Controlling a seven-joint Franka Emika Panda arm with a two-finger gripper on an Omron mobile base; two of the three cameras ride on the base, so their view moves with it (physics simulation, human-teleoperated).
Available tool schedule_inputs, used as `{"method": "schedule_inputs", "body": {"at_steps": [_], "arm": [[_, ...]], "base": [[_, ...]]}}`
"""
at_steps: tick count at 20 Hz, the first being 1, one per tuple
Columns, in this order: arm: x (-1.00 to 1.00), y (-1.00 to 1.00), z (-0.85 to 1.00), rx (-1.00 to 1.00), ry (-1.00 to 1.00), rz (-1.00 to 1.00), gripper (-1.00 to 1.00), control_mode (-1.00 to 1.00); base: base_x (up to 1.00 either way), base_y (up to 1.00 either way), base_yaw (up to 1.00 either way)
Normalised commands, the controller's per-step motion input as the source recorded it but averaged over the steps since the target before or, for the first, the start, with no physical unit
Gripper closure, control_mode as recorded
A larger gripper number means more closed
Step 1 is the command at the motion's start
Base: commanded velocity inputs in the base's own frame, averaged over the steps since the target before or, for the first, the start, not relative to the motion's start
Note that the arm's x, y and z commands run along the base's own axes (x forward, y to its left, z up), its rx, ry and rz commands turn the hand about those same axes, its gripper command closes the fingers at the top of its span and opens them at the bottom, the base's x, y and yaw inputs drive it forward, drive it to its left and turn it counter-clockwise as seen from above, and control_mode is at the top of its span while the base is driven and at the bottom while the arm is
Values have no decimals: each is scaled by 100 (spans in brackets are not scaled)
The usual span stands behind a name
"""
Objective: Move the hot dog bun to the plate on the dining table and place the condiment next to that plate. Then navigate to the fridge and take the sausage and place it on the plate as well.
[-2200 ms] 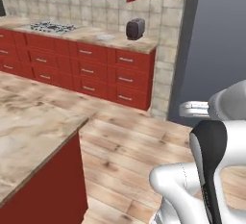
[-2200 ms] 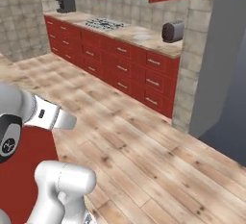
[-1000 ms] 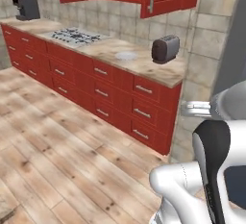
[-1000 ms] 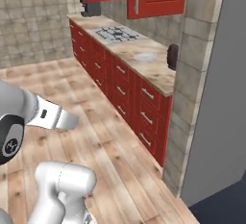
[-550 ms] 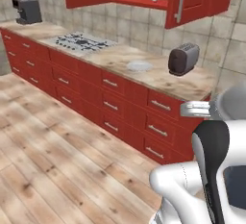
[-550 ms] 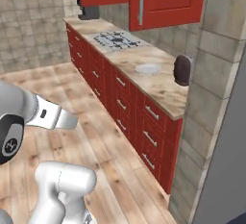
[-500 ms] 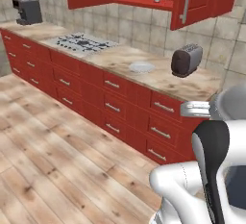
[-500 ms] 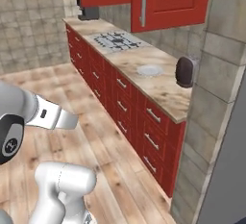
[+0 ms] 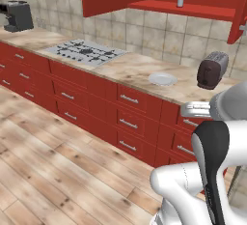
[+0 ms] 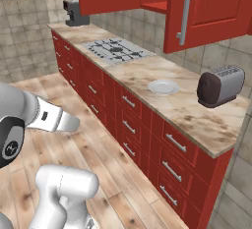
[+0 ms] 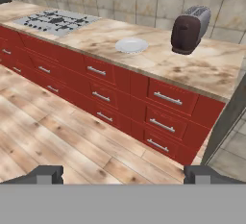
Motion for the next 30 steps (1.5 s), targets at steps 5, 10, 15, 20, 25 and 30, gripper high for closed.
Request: {"method": "schedule_inputs", "body": {"at_steps": [5, 10, 15, 20, 25, 30], "arm": [[0, 0, 0, 0, 0, 0, -100, 100], [0, 0, 0, 0, 0, 0, -100, 100], [0, 0, 0, 0, 0, 0, -100, 100], [0, 0, 0, 0, 0, 0, -100, 100], [0, 0, 0, 0, 0, 0, -100, 100], [0, 0, 0, 0, 0, 0, -100, 100]], "base": [[72, 48, -47], [80, 43, -51], [89, 51, -50], [95, 50, -50], [89, 48, -50], [75, 16, -35]]}}
